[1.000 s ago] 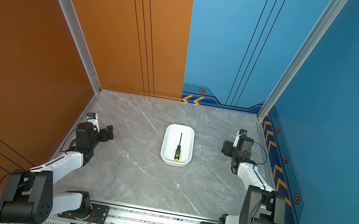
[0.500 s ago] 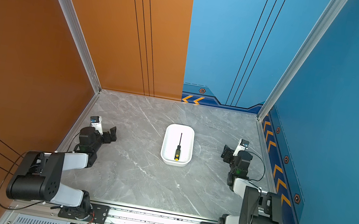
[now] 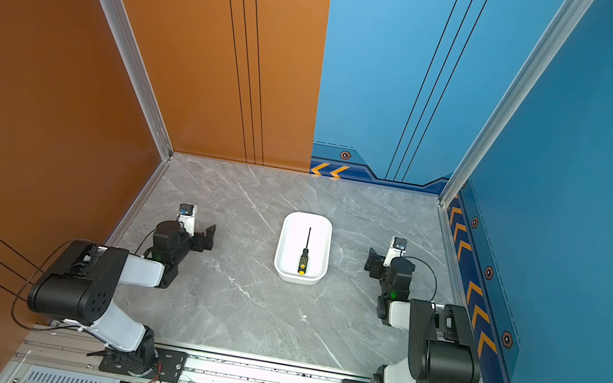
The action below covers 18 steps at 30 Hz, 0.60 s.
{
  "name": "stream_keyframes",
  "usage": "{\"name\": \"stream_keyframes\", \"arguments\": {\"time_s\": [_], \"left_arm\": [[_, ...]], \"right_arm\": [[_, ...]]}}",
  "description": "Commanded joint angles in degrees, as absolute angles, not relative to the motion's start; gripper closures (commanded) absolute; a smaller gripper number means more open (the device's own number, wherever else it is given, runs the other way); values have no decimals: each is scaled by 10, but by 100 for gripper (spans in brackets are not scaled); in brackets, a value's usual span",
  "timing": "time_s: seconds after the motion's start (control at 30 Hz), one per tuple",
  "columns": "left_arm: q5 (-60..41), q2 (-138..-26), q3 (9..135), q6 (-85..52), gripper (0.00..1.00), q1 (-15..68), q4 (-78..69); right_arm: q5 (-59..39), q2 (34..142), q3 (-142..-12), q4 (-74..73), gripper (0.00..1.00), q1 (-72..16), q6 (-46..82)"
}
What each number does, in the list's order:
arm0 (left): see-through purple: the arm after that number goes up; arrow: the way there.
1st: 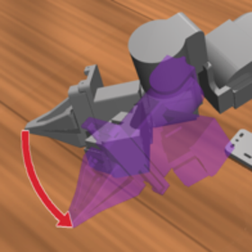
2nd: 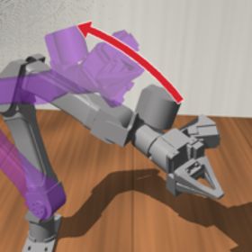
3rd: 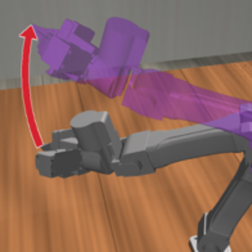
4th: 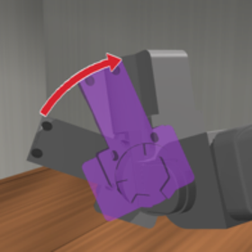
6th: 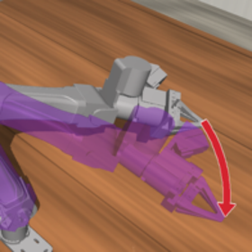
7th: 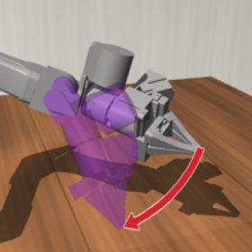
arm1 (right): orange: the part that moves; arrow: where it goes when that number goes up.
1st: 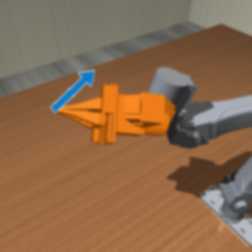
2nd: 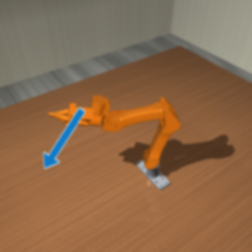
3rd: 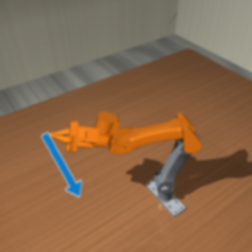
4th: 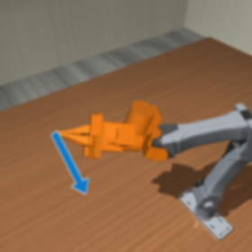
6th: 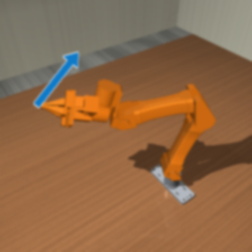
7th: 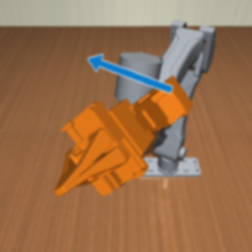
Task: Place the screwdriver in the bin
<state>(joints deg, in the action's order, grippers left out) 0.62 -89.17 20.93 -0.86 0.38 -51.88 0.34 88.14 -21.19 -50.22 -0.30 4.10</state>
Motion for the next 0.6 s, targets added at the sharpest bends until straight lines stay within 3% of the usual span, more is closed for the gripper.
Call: {"name": "stream_keyframes", "arguments": {"time_s": [0.0, 0.57], "left_arm": [[34, -896, 218, 2, 2, 2, -528], [38, -895, 217, 3, 2, 3, -528]], "right_arm": [[27, 886, -214, -521, 0, -4, 36], [25, 887, -214, -521, 0, -4, 36]]}}
